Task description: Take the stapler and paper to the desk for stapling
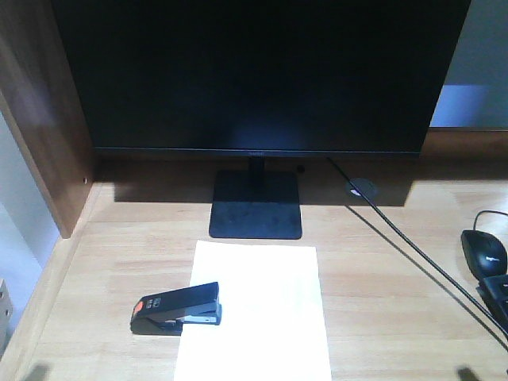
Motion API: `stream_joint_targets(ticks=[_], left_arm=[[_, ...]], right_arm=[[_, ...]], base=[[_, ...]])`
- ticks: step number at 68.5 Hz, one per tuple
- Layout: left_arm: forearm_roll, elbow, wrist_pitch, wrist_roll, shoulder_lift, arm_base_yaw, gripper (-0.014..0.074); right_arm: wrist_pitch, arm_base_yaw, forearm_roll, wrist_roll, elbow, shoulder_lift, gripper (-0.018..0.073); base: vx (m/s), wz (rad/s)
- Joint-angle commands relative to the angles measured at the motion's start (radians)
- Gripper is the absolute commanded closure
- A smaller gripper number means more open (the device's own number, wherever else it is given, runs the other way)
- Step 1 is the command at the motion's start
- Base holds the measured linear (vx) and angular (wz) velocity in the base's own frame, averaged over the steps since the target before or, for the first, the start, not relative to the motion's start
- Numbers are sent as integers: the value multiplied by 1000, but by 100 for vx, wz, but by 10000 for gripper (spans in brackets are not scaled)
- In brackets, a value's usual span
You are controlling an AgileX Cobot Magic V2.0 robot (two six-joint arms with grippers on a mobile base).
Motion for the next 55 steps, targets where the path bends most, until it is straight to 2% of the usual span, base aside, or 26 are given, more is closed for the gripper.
stream_joint_targets(ticks=[1,15,19,29,34,46,55], left_arm=[[-11,-25,-71,-11,10,-3,603],[-11,-25,-70,-11,10,-3,603],[-12,-25,-39,-11,10,-3,603],[-146,-25,40,-11,8,-3,603],[-142,-25,53,-16,6,-2,603],[-105,-14,57,-146,-53,4,603],[-108,46,57,-193,-138,62,603]], right_arm=[[-38,1,-22,-10,-25,8,569],[-38,1,-22,-10,-25,8,569],[-38,1,-22,-10,-25,8,569],[-38,1,-22,-10,-25,8,569],[-37,1,-22,-10,-25,8,569],[-36,1,-22,-10,-25,8,569],[-36,1,-22,-10,-25,8,569]], base=[[0,0],[0,0],[0,0],[0,0],[0,0],[0,0],[0,0]])
